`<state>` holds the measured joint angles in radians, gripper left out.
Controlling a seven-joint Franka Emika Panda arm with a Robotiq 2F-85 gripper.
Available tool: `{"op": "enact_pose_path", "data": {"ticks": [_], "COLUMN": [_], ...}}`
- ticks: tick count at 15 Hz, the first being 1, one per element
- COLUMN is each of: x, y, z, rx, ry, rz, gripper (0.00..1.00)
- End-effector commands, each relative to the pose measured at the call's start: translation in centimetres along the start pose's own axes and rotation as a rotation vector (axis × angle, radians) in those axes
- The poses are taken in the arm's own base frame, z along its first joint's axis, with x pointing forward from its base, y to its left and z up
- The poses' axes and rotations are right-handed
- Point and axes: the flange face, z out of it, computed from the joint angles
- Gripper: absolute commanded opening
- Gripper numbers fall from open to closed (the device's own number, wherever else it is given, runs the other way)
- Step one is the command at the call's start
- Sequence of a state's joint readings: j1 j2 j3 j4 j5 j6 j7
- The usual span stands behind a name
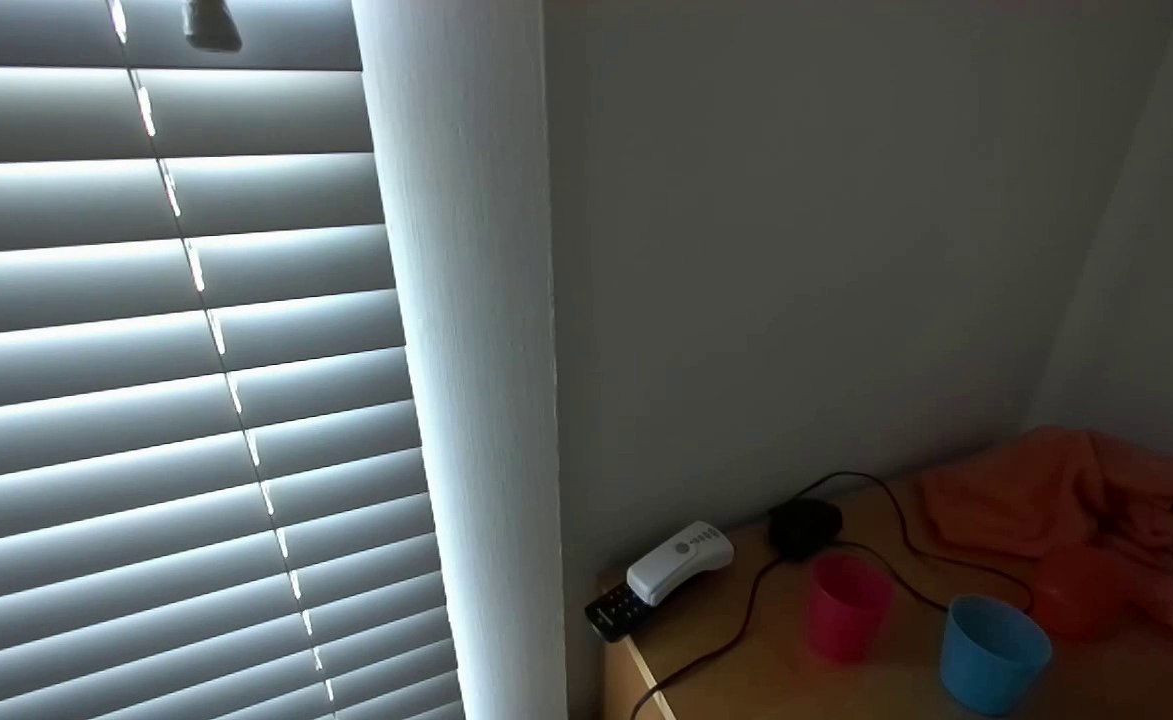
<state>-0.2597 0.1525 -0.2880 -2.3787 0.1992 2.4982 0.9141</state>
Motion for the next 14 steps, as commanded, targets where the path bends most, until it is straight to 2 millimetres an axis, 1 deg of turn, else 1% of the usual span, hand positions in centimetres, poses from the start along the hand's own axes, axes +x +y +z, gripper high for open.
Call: {"op": "enact_pose_path", "data": {"ticks": [1, 2, 4, 5, 9, 12, 14], "x": [0.2, 0.3, 1.4, 1.6, 2.7, 3.4, 3.7], "y": [-0.3, -0.5, -1.6, -2.0, -3.8, -5.1, -5.4], "z": [-0.1, 0.0, 0.8, 0.9, 1.0, 2.0, 2.7], "rx": [-0.001, -0.003, -0.028, -0.030, -0.047, -0.080, -0.131], "ry": [-0.001, -0.002, -0.058, -0.083, -0.165, -0.212, -0.241], "rz": [0.001, 0.002, -0.010, -0.020, -0.103, -0.146, -0.132], "gripper": [1.00, 1.00, 1.00, 1.00, 1.00, 1.00, 1.00]}}
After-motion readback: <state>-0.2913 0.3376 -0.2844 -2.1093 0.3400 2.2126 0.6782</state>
